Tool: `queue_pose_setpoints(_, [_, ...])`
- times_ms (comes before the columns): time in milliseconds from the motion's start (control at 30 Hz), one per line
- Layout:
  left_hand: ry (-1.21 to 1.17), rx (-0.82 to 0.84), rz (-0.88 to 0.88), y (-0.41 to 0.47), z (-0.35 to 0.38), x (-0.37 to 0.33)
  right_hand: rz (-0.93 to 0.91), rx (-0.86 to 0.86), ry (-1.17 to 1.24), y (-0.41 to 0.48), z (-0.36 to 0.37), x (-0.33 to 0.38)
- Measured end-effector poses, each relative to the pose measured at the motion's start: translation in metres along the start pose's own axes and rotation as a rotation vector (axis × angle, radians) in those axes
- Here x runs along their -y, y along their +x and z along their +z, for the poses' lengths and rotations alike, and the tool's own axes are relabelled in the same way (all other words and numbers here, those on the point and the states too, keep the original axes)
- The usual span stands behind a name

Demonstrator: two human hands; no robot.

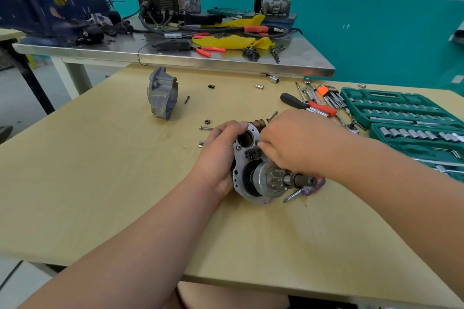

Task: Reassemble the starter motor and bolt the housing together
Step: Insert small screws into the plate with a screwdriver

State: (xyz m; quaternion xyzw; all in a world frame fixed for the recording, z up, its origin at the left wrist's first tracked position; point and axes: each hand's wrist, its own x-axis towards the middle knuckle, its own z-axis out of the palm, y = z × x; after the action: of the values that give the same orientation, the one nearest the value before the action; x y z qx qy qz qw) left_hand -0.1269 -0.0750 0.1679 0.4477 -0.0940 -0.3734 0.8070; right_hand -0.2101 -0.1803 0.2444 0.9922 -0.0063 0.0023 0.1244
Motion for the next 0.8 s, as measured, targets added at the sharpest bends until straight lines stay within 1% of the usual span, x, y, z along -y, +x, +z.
queue_pose_setpoints(167, [-0.023, 0.017, 0.098, 0.002, -0.003, 0.000, 0.023, -0.044, 0.167, -0.001, 0.000, -0.002])
queue_pose_setpoints(233, [-0.035, 0.019, 0.108, 0.001, -0.002, 0.001, 0.060, -0.053, 0.278, -0.002, 0.002, -0.003])
queue_pose_setpoints(333, [-0.061, -0.025, 0.144, 0.001, -0.002, 0.002, 0.128, -0.055, 0.453, -0.002, 0.003, -0.004])
queue_pose_setpoints(400, [-0.079, -0.046, 0.157, 0.000, -0.002, 0.003, 0.159, -0.048, 0.513, -0.001, 0.003, -0.005])
queue_pose_setpoints(567, [-0.077, -0.041, 0.156, 0.000, -0.001, 0.001, 0.188, -0.031, 0.602, -0.002, 0.006, -0.004])
queue_pose_setpoints(600, [-0.069, -0.035, 0.154, -0.001, 0.000, 0.000, 0.164, -0.030, 0.573, -0.003, 0.005, -0.005])
queue_pose_setpoints(633, [-0.054, -0.021, 0.141, -0.002, 0.000, -0.001, 0.118, -0.015, 0.485, -0.004, 0.002, -0.005])
queue_pose_setpoints(733, [0.025, 0.035, 0.058, -0.002, 0.000, -0.003, -0.021, 0.054, 0.056, 0.000, -0.013, -0.004])
queue_pose_setpoints(800, [0.045, 0.029, 0.037, -0.001, 0.000, -0.004, -0.031, 0.051, -0.050, 0.004, -0.017, 0.000])
